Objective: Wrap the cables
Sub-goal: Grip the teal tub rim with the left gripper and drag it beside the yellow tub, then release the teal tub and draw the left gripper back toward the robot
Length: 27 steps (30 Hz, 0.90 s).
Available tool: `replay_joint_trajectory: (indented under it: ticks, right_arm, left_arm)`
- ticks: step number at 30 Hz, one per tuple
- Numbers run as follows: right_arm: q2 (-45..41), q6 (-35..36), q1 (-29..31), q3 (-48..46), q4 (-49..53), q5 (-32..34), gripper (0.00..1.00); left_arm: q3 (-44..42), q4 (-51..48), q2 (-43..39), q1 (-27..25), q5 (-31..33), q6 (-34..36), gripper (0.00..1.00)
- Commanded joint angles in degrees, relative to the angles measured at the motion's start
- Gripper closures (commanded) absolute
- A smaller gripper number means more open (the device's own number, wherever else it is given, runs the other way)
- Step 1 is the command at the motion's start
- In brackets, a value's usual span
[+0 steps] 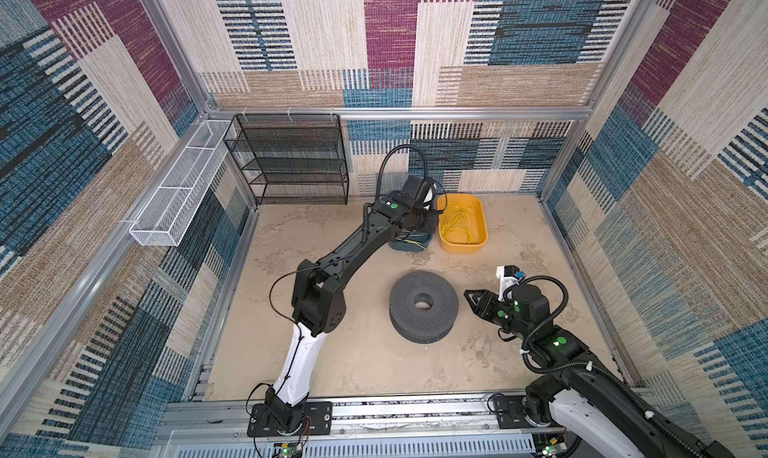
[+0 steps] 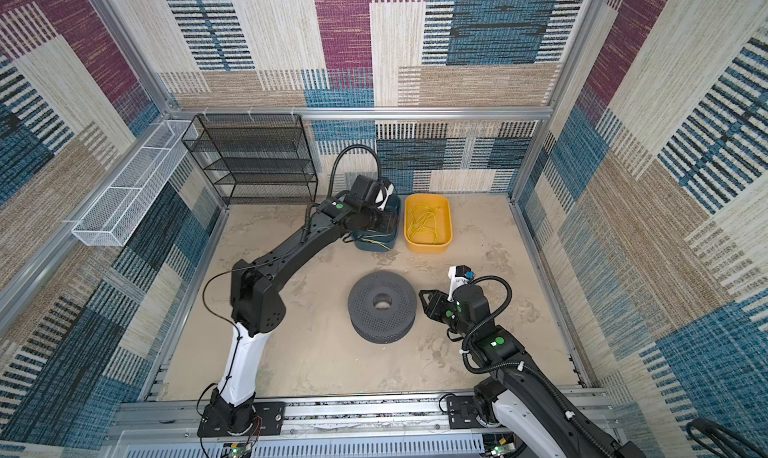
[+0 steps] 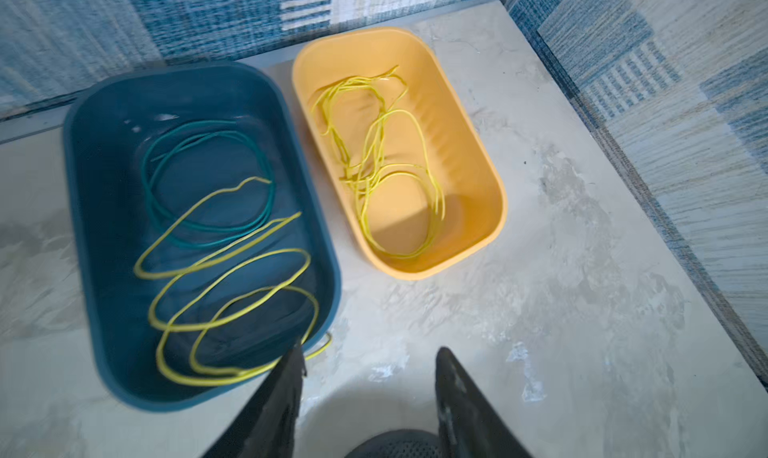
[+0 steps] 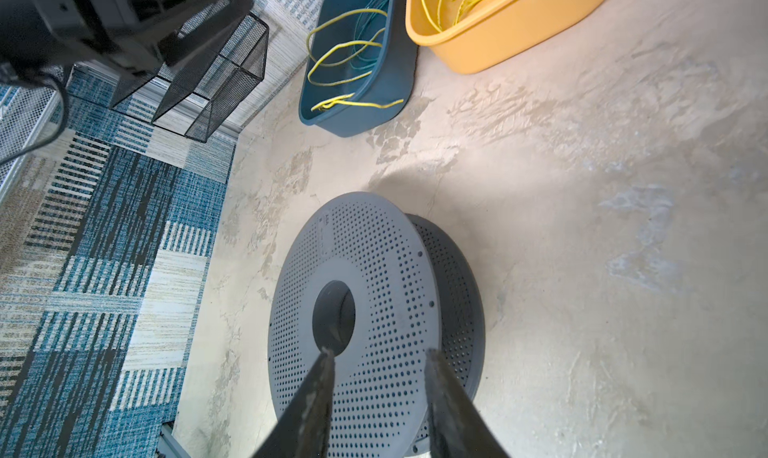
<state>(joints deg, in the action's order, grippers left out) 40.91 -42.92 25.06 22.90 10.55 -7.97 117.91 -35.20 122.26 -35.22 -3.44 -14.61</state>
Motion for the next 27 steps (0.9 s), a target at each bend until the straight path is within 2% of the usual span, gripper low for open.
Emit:
replay_joint_trajectory:
  ticks: [1,3,7,10,13,15,21,27]
  right_arm:
    - [1.2,3.2,0.0,1.5,-2.5,-0.4,0.53]
    - [2.2,4.6,0.0,2.6,-3.0,0.2,0.46]
    - [5.1,7.0,0.0,5.6,-3.2,2.2,0.35]
    - [8.1,8.2,0.0,7.7,-3.1,3.1,0.34]
    - [9.6,8.0,0.0,8.7,-3.3,3.8,0.33]
    - [9.9,7.6,0.0,8.6,-3.8,3.9,0.33]
    - [11.6,7.7,-0.1,8.7,-3.7,4.2,0.33]
    - [12.2,7.8,-0.1,9.6,-3.6,5.1,0.33]
  left_arm:
    - [-13.7,9.4,-7.1,6.0,-2.4,-1.9,0.42]
    - [-20.3,12.6,-9.3,9.4,-6.5,-3.4,0.36]
    - [-24.9,16.3,-8.6,13.4,-14.8,-4.1,0.30]
    - [-24.5,17.9,-6.1,14.4,-17.8,-4.9,0.31]
    - [-23.7,17.3,-4.2,14.9,-13.8,-6.3,0.36]
    - [-25.3,20.3,-3.8,15.1,-13.0,-7.4,0.37]
    - [-23.7,25.9,0.2,15.3,-22.6,-10.5,0.38]
    - [-23.6,31.5,2.6,15.0,-26.5,-14.5,0.40]
